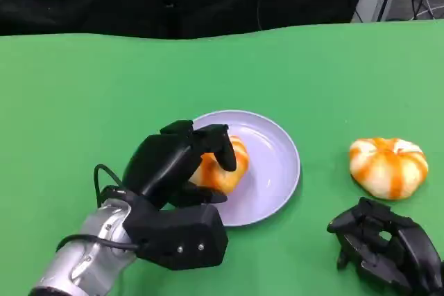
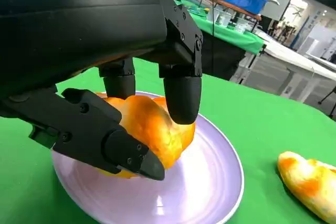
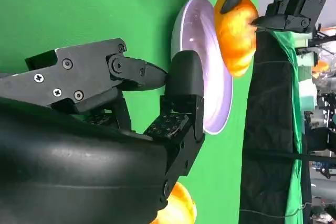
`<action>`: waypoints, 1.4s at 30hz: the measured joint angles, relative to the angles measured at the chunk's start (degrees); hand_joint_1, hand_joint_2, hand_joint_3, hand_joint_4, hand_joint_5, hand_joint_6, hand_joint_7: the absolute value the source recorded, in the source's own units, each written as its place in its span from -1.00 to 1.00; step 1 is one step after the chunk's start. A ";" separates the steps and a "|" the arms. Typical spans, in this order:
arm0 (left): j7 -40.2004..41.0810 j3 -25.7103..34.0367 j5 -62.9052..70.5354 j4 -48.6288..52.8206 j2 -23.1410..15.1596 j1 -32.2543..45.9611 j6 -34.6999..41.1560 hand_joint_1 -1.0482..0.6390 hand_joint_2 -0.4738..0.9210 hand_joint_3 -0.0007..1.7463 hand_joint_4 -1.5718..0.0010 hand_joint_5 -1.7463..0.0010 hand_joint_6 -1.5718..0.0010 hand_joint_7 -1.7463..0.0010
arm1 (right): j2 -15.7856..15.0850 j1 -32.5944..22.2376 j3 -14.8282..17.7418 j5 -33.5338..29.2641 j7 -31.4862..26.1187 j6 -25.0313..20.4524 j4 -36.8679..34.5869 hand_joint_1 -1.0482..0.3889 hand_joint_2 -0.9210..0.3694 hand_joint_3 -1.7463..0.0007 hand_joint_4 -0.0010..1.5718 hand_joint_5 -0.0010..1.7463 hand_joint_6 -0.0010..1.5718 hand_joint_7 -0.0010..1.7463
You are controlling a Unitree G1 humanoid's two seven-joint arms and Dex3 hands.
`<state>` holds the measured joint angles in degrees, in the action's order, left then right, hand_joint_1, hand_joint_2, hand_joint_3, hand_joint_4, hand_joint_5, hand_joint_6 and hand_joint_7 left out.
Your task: Grasp the bread from the table and place it into the plate.
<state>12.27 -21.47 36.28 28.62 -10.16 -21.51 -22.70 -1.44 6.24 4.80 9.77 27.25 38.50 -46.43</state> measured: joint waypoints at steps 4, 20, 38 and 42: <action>0.01 -0.11 0.01 0.28 0.02 -0.15 -0.06 0.12 0.88 -1.00 0.39 -0.98 0.36 -0.72 | 0.00 -0.02 -0.02 0.00 -0.04 0.00 0.01 0.15 -1.00 0.42 -0.16 1.00 -0.06 0.33; 2.17 -3.89 0.74 12.96 2.24 -5.10 -3.35 0.18 0.87 -1.00 0.39 -0.90 0.31 -0.60 | -0.01 -0.46 -0.95 -0.43 -1.07 -0.01 0.86 0.14 -1.00 0.42 -0.14 1.00 -0.08 0.36; -2.22 -3.88 -0.74 12.39 2.02 -5.79 -2.89 -0.17 0.99 -0.98 -0.02 0.85 0.02 1.00 | 0.00 -0.75 -1.00 -0.48 -1.23 -0.40 1.49 0.15 -1.00 0.42 -0.15 1.00 -0.09 0.36; -4.10 -4.06 -0.65 10.56 1.96 -5.80 -1.51 -0.27 1.00 -0.86 0.08 0.98 0.16 1.00 | 0.00 -0.77 -0.99 -0.48 -0.88 -0.42 1.59 0.14 -1.00 0.42 -0.16 1.00 -0.09 0.36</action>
<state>8.17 -25.53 35.63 39.17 -8.20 -27.31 -24.21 -1.44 5.47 3.81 9.30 26.38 38.07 -44.83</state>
